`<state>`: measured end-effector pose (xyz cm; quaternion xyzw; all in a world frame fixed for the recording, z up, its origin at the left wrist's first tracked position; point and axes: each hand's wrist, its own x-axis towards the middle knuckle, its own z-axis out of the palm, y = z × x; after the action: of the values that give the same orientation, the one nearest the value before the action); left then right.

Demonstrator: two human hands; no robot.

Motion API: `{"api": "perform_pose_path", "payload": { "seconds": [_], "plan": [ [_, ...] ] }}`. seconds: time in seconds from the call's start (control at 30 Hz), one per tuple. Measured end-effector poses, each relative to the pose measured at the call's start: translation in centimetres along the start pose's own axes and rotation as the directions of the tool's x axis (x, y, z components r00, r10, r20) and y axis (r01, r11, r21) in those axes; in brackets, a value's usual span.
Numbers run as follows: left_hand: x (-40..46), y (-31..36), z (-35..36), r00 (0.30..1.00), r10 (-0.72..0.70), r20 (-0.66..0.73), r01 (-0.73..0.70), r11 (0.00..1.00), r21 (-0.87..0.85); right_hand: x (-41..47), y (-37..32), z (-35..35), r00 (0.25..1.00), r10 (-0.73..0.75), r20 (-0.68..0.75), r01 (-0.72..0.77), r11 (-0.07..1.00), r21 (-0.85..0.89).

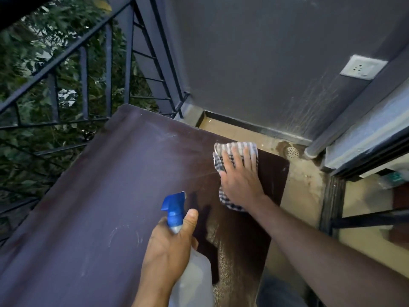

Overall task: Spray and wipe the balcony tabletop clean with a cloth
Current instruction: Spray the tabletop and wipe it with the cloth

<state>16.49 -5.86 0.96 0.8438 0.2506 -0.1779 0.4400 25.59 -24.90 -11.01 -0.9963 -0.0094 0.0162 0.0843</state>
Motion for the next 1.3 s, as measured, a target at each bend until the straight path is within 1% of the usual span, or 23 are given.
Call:
{"api": "perform_pose_path", "payload": {
  "seconds": [0.1,0.17,0.3,0.43,0.5,0.57,0.7,0.8,0.93,1.0,1.07,1.13,1.2,1.27,1.3],
  "plan": [
    [0.6,0.5,0.0,0.999,-0.045,-0.023,0.044,0.999,-0.024,2.8,-0.6,0.2,0.999,-0.008,0.039,0.008,1.000,-0.001],
    [1.4,0.9,0.2,0.998,-0.060,-0.034,0.058,0.997,-0.044,2.5,-0.5,0.1,0.998,-0.036,0.053,0.038,0.999,-0.035],
    [3.1,1.6,0.4,0.995,-0.092,-0.042,0.089,0.994,-0.058,-1.7,0.2,0.3,0.979,-0.169,0.118,0.177,0.983,-0.054],
    [4.0,1.9,0.9,0.992,-0.121,-0.031,0.119,0.992,-0.046,-6.3,1.8,0.0,0.941,-0.290,0.175,0.298,0.954,-0.023],
    [4.1,2.0,1.0,0.991,-0.129,-0.021,0.128,0.992,-0.021,-7.3,2.5,-0.2,0.923,-0.343,0.174,0.351,0.936,-0.016],
    [4.0,1.9,1.2,0.991,-0.135,-0.014,0.135,0.991,-0.015,-7.2,2.9,-0.2,0.918,-0.365,0.158,0.369,0.929,0.004],
    [3.8,1.6,1.4,0.993,-0.121,-0.011,0.120,0.991,-0.054,-3.7,2.0,-0.2,0.928,-0.354,0.118,0.352,0.935,0.037],
    [3.7,1.4,1.3,0.993,-0.119,-0.017,0.118,0.991,-0.067,1.7,0.1,-0.3,0.943,-0.321,0.083,0.321,0.947,0.025],
    [3.8,0.9,1.0,0.988,-0.147,-0.054,0.142,0.986,-0.084,8.5,-3.6,0.3,0.945,-0.313,0.091,0.316,0.949,-0.018],
    [3.8,0.7,0.9,0.985,-0.154,-0.078,0.146,0.985,-0.091,9.9,-4.9,0.5,0.949,-0.304,0.087,0.308,0.951,-0.038],
    [3.8,0.5,0.8,0.979,-0.178,-0.103,0.167,0.980,-0.108,9.4,-5.2,0.6,0.943,-0.318,0.096,0.322,0.946,-0.038],
    [3.7,0.3,0.6,0.975,-0.193,-0.109,0.179,0.975,-0.132,6.8,-4.7,0.4,0.918,-0.382,0.111,0.385,0.923,-0.012],
    [3.5,0.1,0.3,0.975,-0.200,-0.101,0.183,0.970,-0.161,2.5,-4.0,-0.1,0.856,-0.501,0.127,0.506,0.863,-0.004],
    [3.4,-0.2,0.2,0.976,-0.199,-0.092,0.180,0.967,-0.178,-2.4,-2.8,-0.3,0.790,-0.608,0.085,0.610,0.792,-0.006],
    [3.4,-0.3,0.1,0.976,-0.195,-0.096,0.176,0.968,-0.179,-4.6,-2.0,0.0,0.767,-0.638,0.075,0.640,0.769,-0.005]
  ]
}}
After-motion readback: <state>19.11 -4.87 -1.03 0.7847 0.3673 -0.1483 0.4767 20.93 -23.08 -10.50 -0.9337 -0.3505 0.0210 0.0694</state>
